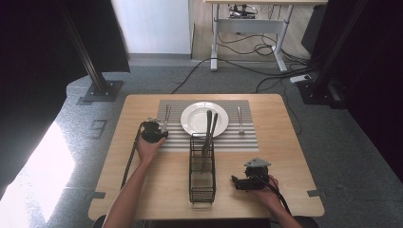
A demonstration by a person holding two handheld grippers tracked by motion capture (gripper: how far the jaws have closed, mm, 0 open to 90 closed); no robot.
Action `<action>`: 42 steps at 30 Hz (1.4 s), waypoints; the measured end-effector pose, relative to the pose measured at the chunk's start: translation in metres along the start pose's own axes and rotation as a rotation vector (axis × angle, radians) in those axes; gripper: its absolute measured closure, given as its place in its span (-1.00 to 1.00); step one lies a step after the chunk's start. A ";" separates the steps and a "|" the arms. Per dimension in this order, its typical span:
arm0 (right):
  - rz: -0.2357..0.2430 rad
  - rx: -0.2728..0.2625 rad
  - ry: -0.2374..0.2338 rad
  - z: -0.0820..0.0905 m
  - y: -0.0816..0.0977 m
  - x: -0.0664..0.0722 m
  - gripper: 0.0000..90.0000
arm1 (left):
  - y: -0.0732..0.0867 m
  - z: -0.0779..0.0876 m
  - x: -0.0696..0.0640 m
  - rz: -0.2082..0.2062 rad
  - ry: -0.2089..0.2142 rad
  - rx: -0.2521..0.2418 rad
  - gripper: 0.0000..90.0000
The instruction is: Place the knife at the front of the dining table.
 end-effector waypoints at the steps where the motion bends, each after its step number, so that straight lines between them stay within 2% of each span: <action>1: 0.000 0.000 0.000 0.000 0.000 0.000 -0.86 | 0.000 0.000 0.000 0.005 0.004 0.000 0.30; 9: 0.001 0.000 0.000 0.000 0.000 0.000 -0.86 | 0.001 0.000 -0.003 0.000 0.019 -0.004 0.18; 11: 0.002 0.000 -0.001 0.000 0.000 0.000 -0.86 | 0.000 0.001 -0.005 -0.022 0.049 -0.013 0.02; 14: 0.002 0.000 -0.002 0.000 0.000 0.000 -0.86 | -0.002 0.005 -0.006 -0.018 0.071 -0.018 -0.03; 15: 0.004 0.000 -0.003 0.000 0.000 0.000 -0.86 | -0.004 0.011 -0.006 -0.003 0.098 -0.029 -0.04; 20: 0.005 0.000 -0.004 0.001 0.000 0.000 -0.86 | -0.006 0.026 -0.004 0.008 0.118 -0.053 -0.04; 23: 0.007 -0.002 -0.005 0.001 0.000 0.000 -0.86 | -0.002 0.034 -0.005 -0.024 0.114 -0.052 -0.07; 30: 0.010 -0.002 -0.007 0.001 0.001 0.000 -0.86 | 0.004 0.056 -0.014 -0.062 0.143 -0.078 -0.07; 31: 0.010 -0.002 -0.008 0.001 0.001 0.000 -0.86 | 0.007 0.062 -0.017 -0.064 0.160 -0.082 -0.08; 32: 0.010 -0.002 -0.008 0.001 0.001 0.000 -0.86 | 0.007 0.062 -0.017 -0.064 0.160 -0.082 -0.08; 38: 0.011 -0.002 -0.009 0.001 0.001 0.000 -0.86 | 0.022 0.086 -0.026 -0.090 0.199 -0.090 -0.08; 42: 0.012 -0.003 -0.009 0.001 0.001 0.000 -0.86 | 0.039 0.102 -0.029 -0.099 0.220 -0.086 -0.09</action>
Point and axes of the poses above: each handheld gripper's, and its own axes: z roughly backward along the jaws, y roughly out of its underside, x roughly to its left, the point moved 9 cm from there along -z, roughly forward along the jaws, and after that the axes turned 10 degrees about z, right-handed, at the moved point
